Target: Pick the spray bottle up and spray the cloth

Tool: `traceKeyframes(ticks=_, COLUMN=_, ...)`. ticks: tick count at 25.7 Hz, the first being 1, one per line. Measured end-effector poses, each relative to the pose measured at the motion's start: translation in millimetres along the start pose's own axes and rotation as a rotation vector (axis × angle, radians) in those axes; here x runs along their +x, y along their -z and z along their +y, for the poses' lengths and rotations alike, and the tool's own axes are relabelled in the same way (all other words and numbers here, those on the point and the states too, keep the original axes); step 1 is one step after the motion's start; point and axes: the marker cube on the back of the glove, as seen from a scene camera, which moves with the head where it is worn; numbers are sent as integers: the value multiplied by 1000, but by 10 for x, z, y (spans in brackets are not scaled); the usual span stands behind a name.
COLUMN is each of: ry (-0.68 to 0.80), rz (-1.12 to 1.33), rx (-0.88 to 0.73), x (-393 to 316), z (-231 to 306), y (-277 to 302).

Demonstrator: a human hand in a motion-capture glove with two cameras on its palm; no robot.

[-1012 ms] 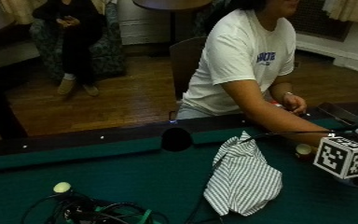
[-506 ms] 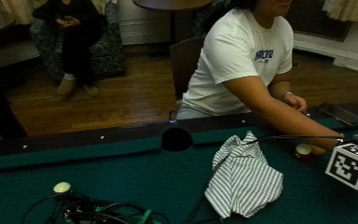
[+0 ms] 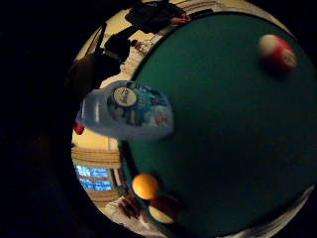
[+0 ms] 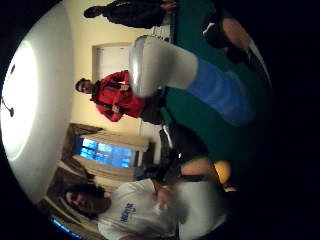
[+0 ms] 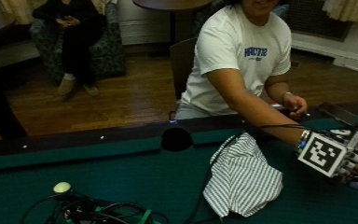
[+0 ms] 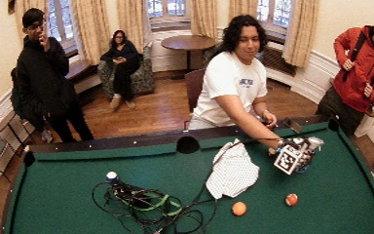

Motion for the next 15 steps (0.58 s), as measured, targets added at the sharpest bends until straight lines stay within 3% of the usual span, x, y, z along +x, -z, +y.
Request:
traceKeyframes(ticks=8, ry=67, rz=399, rx=13, x=33, z=844, y=766)
traceKeyframes(ticks=15, ry=132, rz=597, rx=27, x=-70, z=1489, y=1272)
